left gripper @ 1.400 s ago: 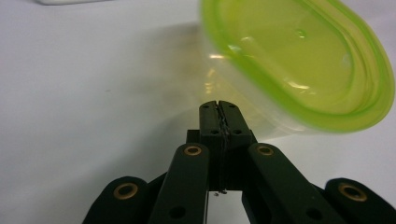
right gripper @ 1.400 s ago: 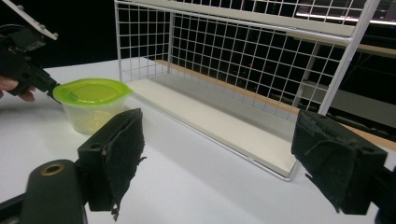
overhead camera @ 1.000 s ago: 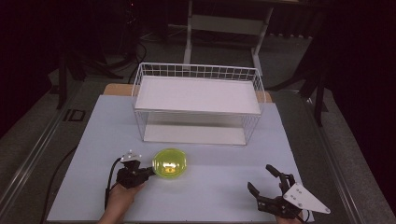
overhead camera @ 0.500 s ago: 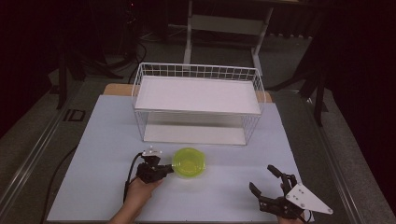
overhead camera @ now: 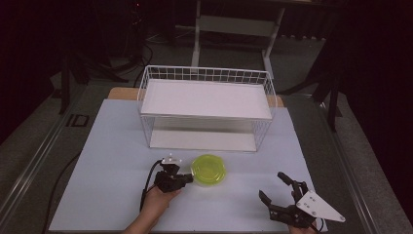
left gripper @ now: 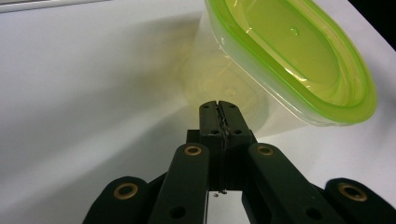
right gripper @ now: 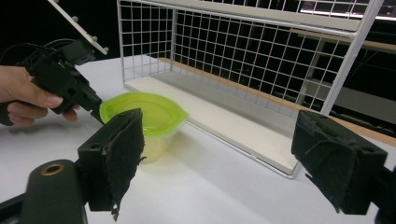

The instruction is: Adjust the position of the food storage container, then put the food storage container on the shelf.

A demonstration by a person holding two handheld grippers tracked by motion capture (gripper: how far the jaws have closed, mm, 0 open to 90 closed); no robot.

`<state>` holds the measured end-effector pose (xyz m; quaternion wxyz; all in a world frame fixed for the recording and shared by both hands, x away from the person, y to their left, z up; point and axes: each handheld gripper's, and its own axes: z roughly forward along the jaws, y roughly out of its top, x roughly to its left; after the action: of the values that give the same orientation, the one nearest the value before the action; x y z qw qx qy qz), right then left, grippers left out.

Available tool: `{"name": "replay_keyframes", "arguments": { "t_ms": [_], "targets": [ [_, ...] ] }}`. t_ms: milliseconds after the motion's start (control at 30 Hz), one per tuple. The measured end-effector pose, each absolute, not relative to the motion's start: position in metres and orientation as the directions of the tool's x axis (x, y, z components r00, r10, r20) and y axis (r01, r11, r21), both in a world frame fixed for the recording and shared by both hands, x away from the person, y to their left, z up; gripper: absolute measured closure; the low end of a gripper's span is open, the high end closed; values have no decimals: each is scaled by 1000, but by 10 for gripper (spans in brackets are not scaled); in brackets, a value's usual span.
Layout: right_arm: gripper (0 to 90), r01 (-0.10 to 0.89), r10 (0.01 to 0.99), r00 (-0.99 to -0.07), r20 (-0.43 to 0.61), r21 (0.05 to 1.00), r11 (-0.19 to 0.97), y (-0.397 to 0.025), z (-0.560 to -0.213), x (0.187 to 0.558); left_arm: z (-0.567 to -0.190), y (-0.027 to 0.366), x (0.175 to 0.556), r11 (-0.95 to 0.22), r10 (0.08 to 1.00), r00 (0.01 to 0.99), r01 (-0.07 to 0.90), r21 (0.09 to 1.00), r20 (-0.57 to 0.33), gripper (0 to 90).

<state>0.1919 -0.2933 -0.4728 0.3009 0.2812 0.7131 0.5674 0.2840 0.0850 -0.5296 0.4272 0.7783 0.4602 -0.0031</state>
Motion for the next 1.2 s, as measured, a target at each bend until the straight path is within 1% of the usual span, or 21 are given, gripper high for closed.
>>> {"name": "replay_keyframes", "arguments": {
  "t_ms": [167, 233, 500, 600, 667, 733, 767, 800, 833, 900, 933, 967, 1000, 1033, 1200],
  "targets": [
    [168, 60, 739, -665, -111, 978, 202, -293, -473, 192, -530, 85, 286, -194, 733, 559, 718, 669, -387, 898],
    [168, 58, 739, -664, -114, 977, 203, -293, -473, 192, -530, 88, 287, -172, 731, 551, 720, 673, -403, 897],
    [168, 65, 735, -668, -113, 976, 209, -292, -473, 192, -524, 103, 281, -183, 746, 565, 683, 707, -353, 894],
    [168, 65, 735, -668, -121, 974, 219, -291, -473, 192, -517, 118, 271, -175, 753, 579, 633, 754, -311, 855],
    [167, 54, 732, -664, -150, 967, 248, -288, -473, 191, -514, 126, 264, -176, 739, 607, 593, 786, -292, 830],
    [167, 50, 726, -669, -158, 965, 256, -285, -472, 190, -511, 134, 259, -166, 719, 629, 566, 808, -294, 726],
    [167, 52, 721, -676, -152, 966, 252, -284, -472, 190, -509, 140, 255, -153, 711, 635, 558, 816, -301, 638],
    [167, 52, 721, -676, -152, 966, 252, -284, -472, 190, -509, 140, 255, -153, 711, 635, 558, 816, -301, 584],
    [167, 53, 719, -679, -152, 966, 254, -282, -472, 190, -507, 144, 252, -143, 689, 656, 540, 830, -308, 543],
    [167, 62, 715, -686, -138, 967, 246, -282, -472, 192, -504, 146, 248, -146, 679, 669, 527, 837, -302, 386],
    [167, 69, 715, -687, -131, 968, 243, -282, -471, 192, -504, 146, 248, -146, 679, 669, 527, 837, -302, 372],
    [167, 67, 713, -689, -130, 968, 241, -281, -471, 193, -502, 148, 245, -140, 671, 678, 512, 847, -299, 324],
    [167, 67, 713, -689, -130, 968, 241, -281, -471, 193, -500, 148, 244, -141, 672, 681, 505, 851, -292, 324],
    [167, 79, 712, -693, -117, 969, 235, -281, -470, 194, -497, 149, 243, -132, 647, 695, 507, 852, -313, 281],
    [160, 123, 702, -708, -76, 966, 229, -275, -464, 202, -486, 145, 241, -136, 596, 742, 470, 872, -307, 214]
  ]
}}
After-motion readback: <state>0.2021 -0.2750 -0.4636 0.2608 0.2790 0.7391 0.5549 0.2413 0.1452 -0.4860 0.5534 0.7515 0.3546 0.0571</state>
